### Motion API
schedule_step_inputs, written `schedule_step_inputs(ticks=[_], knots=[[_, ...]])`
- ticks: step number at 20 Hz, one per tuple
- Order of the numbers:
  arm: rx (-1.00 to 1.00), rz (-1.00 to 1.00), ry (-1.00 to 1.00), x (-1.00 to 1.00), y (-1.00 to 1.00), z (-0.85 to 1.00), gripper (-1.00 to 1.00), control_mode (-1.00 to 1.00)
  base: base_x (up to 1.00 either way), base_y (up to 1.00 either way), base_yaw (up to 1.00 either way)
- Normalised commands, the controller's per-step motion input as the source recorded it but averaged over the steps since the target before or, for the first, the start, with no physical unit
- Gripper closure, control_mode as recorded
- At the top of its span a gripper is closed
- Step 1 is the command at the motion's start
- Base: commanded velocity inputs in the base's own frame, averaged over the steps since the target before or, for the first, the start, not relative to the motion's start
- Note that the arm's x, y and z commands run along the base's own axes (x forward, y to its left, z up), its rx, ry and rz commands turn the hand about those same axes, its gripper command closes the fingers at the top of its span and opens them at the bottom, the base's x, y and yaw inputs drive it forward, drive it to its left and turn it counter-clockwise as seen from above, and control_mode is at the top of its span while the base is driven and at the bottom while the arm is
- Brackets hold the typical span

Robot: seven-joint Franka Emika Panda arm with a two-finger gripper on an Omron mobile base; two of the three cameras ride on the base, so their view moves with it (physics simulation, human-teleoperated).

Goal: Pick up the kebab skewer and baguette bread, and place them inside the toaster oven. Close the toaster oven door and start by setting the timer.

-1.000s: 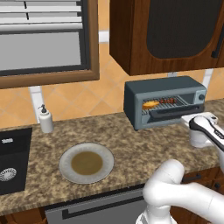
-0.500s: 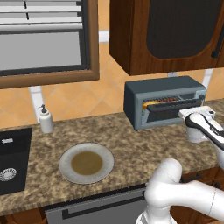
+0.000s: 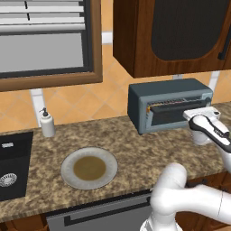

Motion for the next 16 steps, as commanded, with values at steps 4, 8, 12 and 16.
schedule_step_inputs(ticks=[4, 8, 12, 16], knots=[[0.0, 0.0, 0.0, 0.23, 0.06, 0.04, -1.0, -1.0, 0.0, 0.0, 0.0], [0.0, 0.0, 0.0, 0.26, 0.06, 0.02, -1.0, -1.0, 0.0, 0.0, 0.0], [0.0, 0.0, 0.0, 0.26, 0.02, 0.0, -1.0, -1.0, 0.0, 0.0, 0.0], [0.0, 0.0, 0.0, 0.32, 0.02, 0.0, -1.0, -1.0, 0.0, 0.0, 0.0]])
